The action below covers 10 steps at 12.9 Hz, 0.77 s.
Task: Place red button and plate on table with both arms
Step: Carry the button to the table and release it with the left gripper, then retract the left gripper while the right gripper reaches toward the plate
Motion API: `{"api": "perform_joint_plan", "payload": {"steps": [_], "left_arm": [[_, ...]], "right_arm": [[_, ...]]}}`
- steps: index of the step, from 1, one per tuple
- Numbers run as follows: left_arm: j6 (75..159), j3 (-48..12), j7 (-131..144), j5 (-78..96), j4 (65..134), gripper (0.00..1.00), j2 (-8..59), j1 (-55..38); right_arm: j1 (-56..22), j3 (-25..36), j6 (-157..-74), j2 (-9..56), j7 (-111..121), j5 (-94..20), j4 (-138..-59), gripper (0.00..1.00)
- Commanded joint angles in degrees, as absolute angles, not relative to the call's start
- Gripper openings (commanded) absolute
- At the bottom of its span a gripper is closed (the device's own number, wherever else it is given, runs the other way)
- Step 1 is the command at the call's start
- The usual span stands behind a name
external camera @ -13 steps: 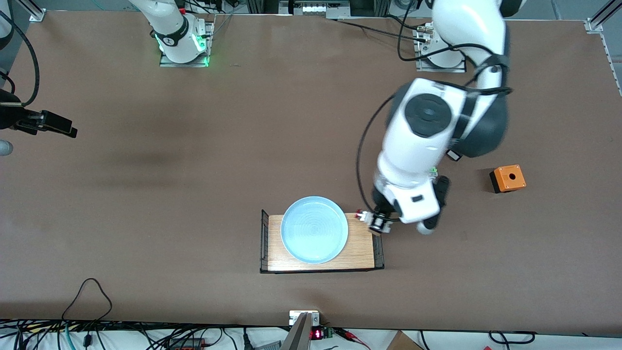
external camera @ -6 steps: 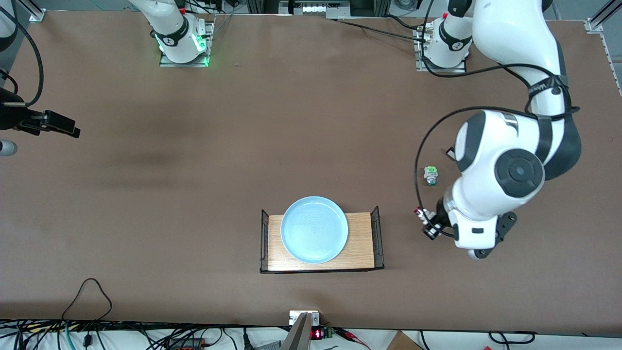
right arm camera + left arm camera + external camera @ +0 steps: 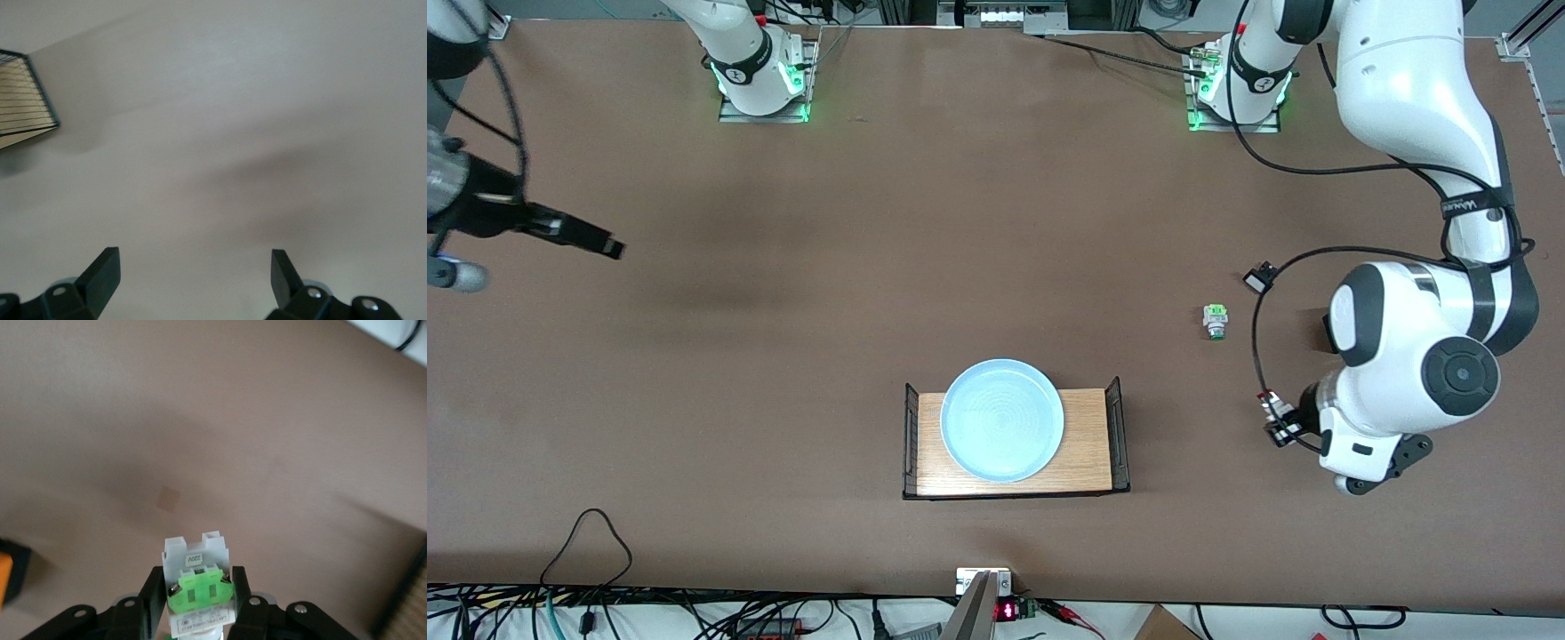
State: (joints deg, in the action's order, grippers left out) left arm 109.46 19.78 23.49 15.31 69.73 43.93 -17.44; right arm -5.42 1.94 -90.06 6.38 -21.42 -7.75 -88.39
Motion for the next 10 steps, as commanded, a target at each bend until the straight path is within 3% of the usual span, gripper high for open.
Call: {"api": "perform_joint_plan", "payload": {"steps": [1,6,10], "left_arm": [[113.7,19.4,6.8,21.5,77.1,0.0,42.1,-14.0],[122.1,19.4,-10.1,24.5,83.0,0.01,44.4,-9.3],[127.5,19.3,-15.6,29.4,83.3,0.04,48.9,-9.5]], "right_arm": [[-13.0,2.2,-90.4,7.0,-33.8,-7.8,-87.3,1.0],[-23.2,2.2,-96.4,10.5,-46.6,-7.5,-86.8,1.0],[-29.8,2.2,-103.6,14.3,-58.9,-7.5,-86.8,1.0]]}}
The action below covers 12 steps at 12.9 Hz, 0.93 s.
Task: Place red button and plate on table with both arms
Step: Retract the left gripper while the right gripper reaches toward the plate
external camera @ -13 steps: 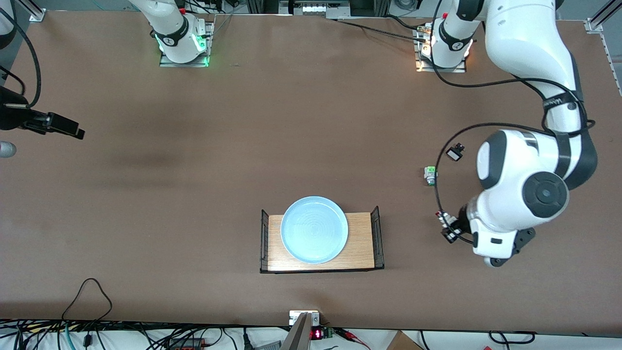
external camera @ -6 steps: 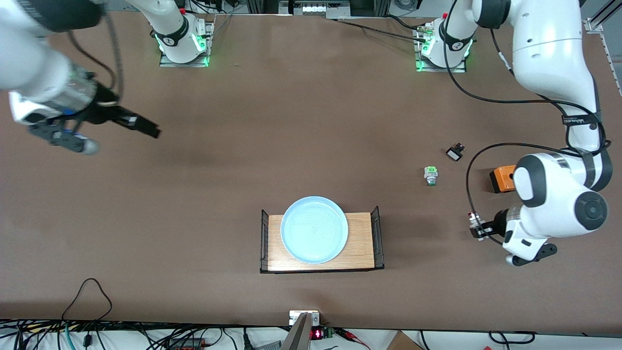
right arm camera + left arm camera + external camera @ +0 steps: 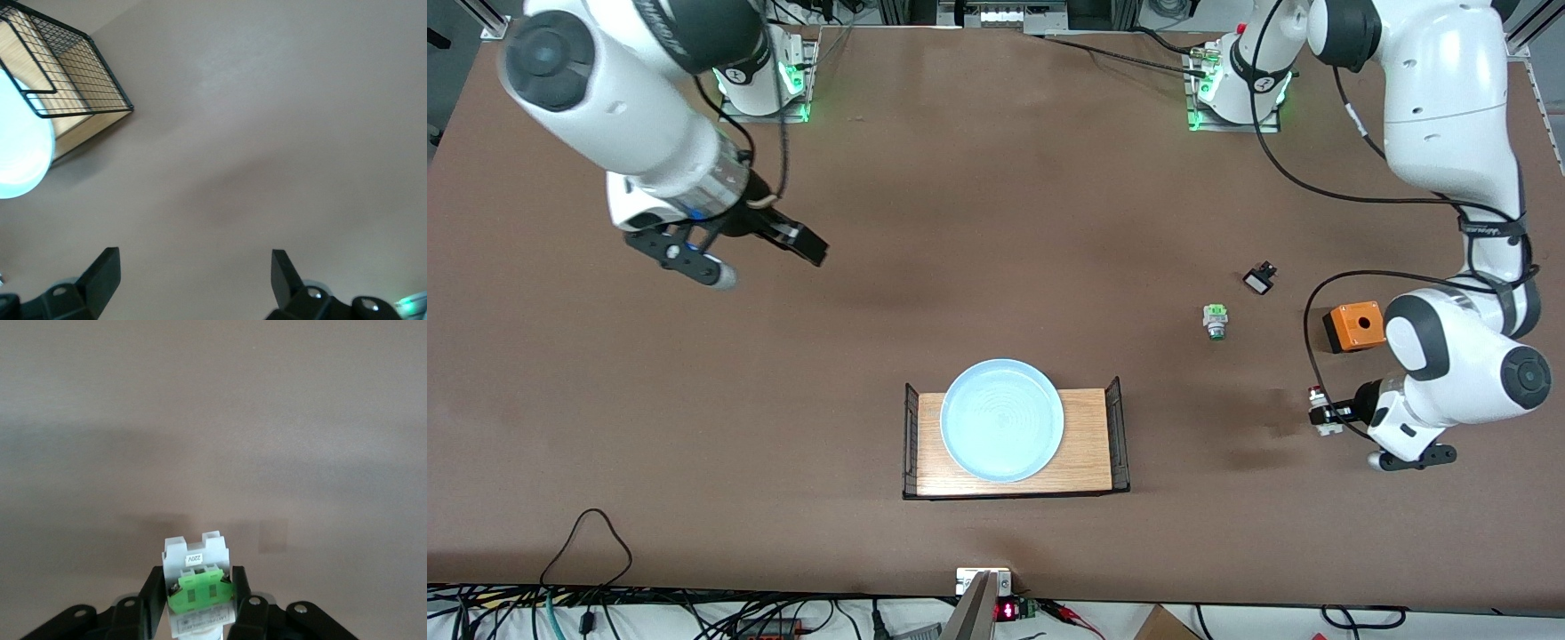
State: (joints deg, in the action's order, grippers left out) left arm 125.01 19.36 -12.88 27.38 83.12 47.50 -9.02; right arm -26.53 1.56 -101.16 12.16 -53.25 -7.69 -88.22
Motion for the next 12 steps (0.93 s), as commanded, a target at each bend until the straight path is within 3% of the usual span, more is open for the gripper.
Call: {"api": "perform_joint_plan", "payload": {"steps": [1,2,3,4,6,12], "left_arm": [[127.5,19.3,-15.8,29.4,83.3,0.11,49.0,-9.5],[127.3,19.3,-16.2,29.4,83.3,0.24,49.0,-9.3],[127.2,19.3,-17.1,29.4,83.3,0.43,49.0,-9.2],[127.1,19.3,-17.1,29.4,83.3,0.55,49.0,-9.3],[127.2,19.3,-16.3,29.4,82.7,1.0,48.4,-9.9],[123.0,20.0,-15.7,28.7,82.7,1.0,37.8,-9.8]], "right_arm": [[-31.5,2.3,-105.5,15.5,-62.4,-7.4,-86.8,1.0],[-33.0,2.3,-108.2,16.8,-66.1,-7.4,-86.8,1.0],[-33.9,2.3,-110.8,18.1,-69.2,-7.4,-86.8,1.0],[-35.1,2.3,-113.4,19.8,-71.8,-7.4,-86.8,1.0],[-36.4,2.6,-121.1,23.4,-77.4,-7.5,-85.6,1.0],[-36.3,4.3,-136.5,32.3,-84.1,-8.0,-81.7,1.0]]}}
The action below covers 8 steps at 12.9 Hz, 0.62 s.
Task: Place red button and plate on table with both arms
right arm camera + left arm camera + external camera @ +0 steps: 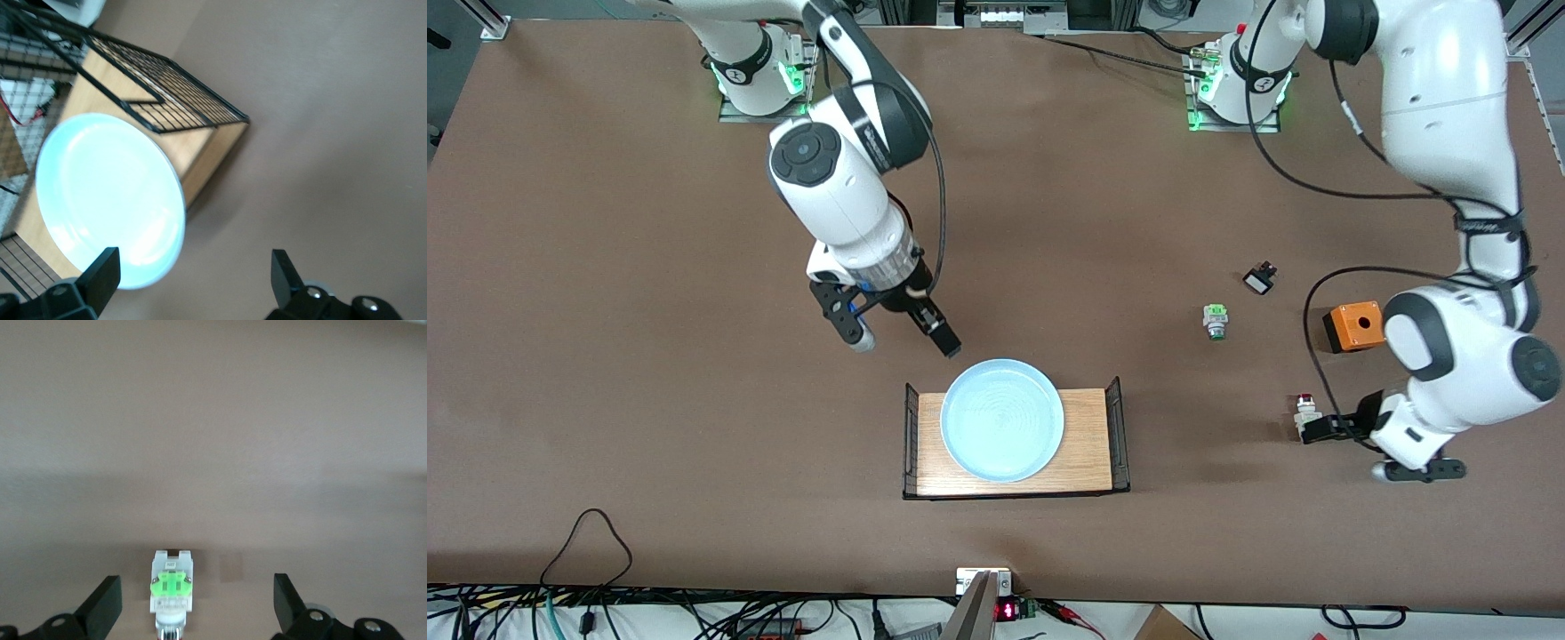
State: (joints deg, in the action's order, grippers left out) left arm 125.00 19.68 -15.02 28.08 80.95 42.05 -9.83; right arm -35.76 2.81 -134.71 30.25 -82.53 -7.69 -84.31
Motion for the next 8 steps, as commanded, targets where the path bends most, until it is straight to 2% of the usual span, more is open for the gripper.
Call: {"api": "perform_joint_plan", "payload": {"steps": [1,4,8], "left_arm": [[123.0,20.0,-15.2,28.7,83.0,1.0,36.3,-9.8],[118.7,20.4,-12.7,25.7,82.9,1.0,32.1,-9.6],[110.6,20.0,-11.6,15.9,83.1,1.0,25.1,-9.3]], "right_arm": [[-36.2,4.3,-138.1,33.0,-84.2,-8.2,-81.7,1.0],[-36.4,4.3,-145.6,36.5,-84.2,-8.2,-81.7,1.0],[-37.5,4.2,-151.0,39.1,-88.3,-8.2,-81.7,1.0]]}}
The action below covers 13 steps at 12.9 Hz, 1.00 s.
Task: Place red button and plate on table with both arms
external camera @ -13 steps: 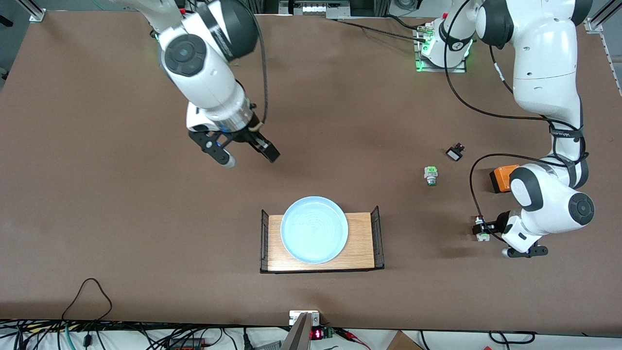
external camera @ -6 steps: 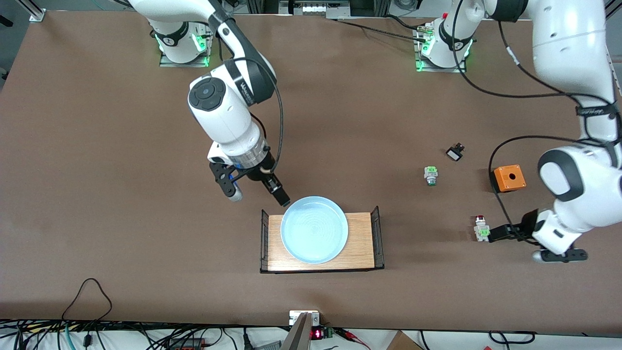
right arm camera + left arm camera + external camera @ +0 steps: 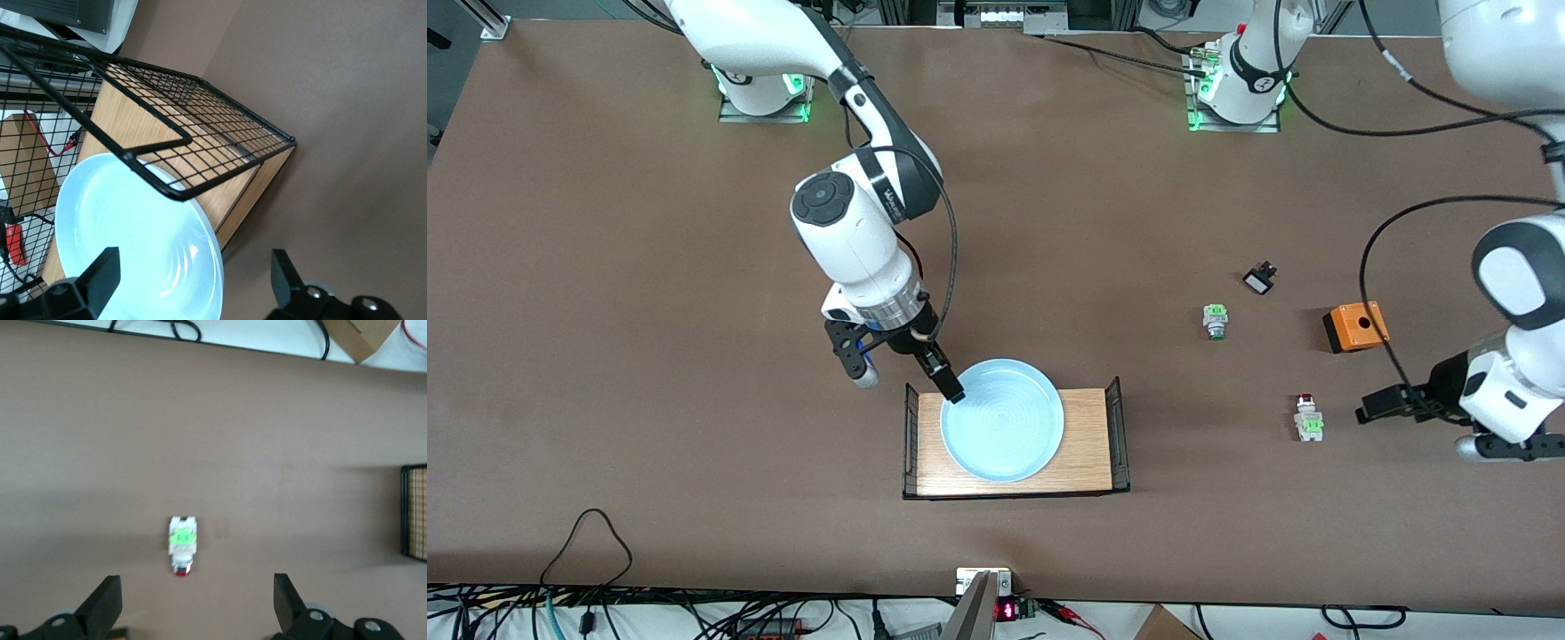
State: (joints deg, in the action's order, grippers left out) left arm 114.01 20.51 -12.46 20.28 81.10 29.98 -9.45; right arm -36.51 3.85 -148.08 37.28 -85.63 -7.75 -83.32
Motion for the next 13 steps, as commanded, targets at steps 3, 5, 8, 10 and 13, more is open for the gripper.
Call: {"api": "perform_joint_plan", "payload": {"steps": [3,5,8,10,13], "left_arm": [[103.2,17.6,-10.2,11.2,83.0,1.0,19.6,-8.1],[99.7,10.3,-5.6,6.2,83.0,1.0,15.2,-4.0],[93.4,0.6,-3.3,1.2,83.2,1.0,9.5,2.5],[90.7,-2.6,-4.7,1.1,84.3,1.0,5.8,5.5],[90.9,-2.3,-5.2,1.1,88.8,1.0,0.4,4.6]], "right_arm": [[-38.2,4.2,-152.4,40.3,-88.8,-8.2,-81.7,1.0],[-38.2,4.2,-152.5,40.3,-88.9,-8.2,-81.7,0.97],[-38.7,4.2,-152.6,41.1,-88.8,-8.2,-81.7,0.85],[-38.7,4.2,-152.6,41.1,-88.7,-8.1,-81.7,0.61],[-38.8,4.2,-152.5,41.2,-87.9,-7.6,-81.7,0.24]]}}
